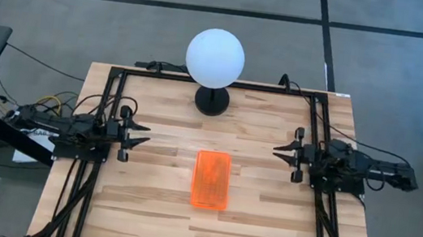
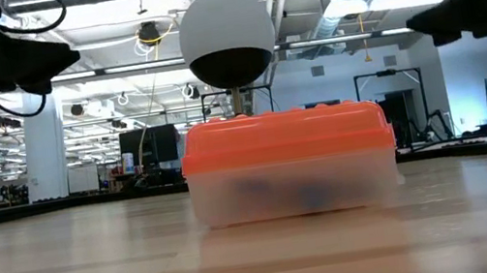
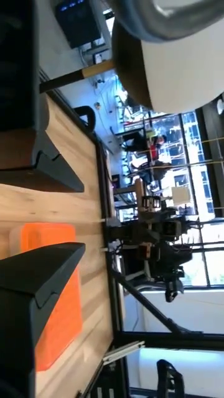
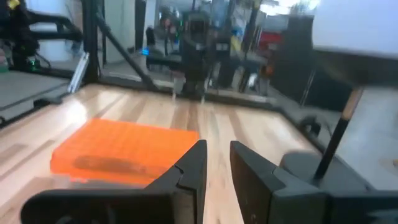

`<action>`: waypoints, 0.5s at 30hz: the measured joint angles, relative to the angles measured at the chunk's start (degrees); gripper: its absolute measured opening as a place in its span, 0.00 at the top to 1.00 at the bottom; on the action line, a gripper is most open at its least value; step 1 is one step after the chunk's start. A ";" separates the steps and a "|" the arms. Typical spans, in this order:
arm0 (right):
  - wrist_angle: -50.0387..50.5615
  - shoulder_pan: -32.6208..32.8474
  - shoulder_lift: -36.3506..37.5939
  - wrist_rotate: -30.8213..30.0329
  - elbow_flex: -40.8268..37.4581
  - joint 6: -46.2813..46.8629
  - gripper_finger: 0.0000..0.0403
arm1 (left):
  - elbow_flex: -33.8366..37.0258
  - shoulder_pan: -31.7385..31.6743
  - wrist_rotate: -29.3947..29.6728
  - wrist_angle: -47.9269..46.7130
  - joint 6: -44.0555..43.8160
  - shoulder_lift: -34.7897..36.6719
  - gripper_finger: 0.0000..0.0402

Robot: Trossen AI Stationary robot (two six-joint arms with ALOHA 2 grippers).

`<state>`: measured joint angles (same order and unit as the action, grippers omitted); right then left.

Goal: Pick & place school supplies into a supply box
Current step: Return to Home Position

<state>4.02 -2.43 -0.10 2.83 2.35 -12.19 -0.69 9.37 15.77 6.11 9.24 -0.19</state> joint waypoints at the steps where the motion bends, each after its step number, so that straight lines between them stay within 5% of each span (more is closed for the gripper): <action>1: -0.78 -0.54 0.00 0.73 -0.17 -0.40 0.84 | 0.00 0.00 0.04 0.02 0.10 -0.06 0.66; 15: -4.97 -1.59 -0.18 4.59 -1.59 -1.82 0.84 | 0.00 -0.02 -3.71 -2.62 2.80 -0.06 0.66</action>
<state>-0.95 -4.03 -0.28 7.42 0.75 -14.01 -0.69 9.34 12.06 3.49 12.05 -0.25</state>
